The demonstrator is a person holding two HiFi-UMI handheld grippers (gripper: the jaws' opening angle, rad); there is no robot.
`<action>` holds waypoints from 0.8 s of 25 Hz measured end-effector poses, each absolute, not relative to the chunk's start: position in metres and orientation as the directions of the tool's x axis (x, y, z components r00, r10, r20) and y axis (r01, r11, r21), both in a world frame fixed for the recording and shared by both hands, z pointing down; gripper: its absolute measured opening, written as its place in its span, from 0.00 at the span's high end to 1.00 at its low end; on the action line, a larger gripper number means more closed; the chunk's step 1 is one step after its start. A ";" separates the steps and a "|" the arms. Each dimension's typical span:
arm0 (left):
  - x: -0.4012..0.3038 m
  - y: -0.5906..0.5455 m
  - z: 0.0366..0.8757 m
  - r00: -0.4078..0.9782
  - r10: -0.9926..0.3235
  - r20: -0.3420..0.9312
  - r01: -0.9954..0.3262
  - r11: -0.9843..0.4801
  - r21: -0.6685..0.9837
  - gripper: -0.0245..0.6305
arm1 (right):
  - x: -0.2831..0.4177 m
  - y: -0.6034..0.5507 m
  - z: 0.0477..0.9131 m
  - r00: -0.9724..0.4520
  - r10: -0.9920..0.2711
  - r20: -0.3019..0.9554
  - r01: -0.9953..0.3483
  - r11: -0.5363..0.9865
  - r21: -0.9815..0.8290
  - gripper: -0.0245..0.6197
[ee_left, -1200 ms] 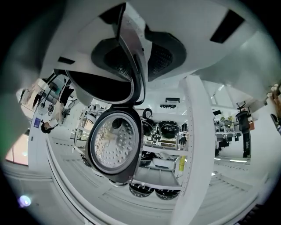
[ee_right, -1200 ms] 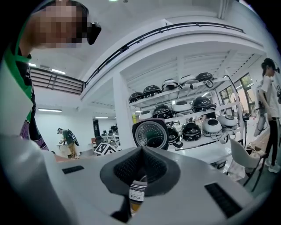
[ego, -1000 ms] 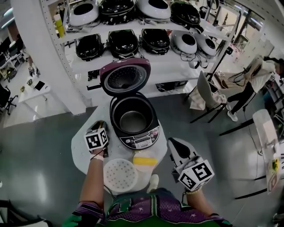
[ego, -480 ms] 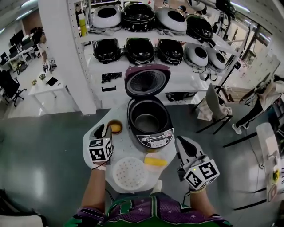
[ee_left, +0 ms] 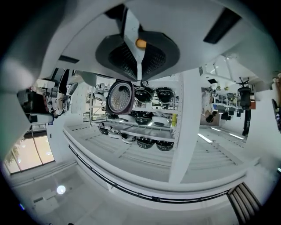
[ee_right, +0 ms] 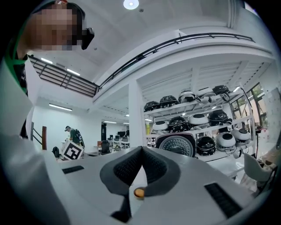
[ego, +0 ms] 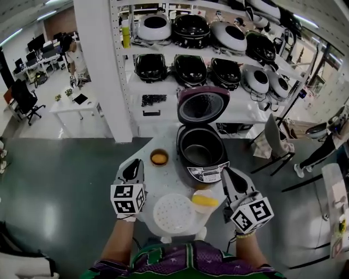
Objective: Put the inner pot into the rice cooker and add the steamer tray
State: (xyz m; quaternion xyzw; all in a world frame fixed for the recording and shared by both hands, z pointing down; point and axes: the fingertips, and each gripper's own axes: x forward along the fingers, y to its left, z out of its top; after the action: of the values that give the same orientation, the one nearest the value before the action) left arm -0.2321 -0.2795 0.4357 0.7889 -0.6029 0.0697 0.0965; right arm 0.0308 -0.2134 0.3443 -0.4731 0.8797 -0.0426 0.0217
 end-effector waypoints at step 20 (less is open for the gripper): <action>-0.242 -0.220 0.405 0.384 -0.919 0.083 -0.920 -0.375 0.111 0.93 | -0.025 -0.181 0.356 -0.566 -0.823 0.050 -0.825 0.565 -0.034 0.28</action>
State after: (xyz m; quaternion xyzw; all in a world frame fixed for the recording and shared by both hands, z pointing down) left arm -0.2424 -0.2200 0.4049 0.8291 -0.5548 0.0036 0.0696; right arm -0.0252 -0.1805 0.3563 -0.4657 0.8844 -0.0270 -0.0143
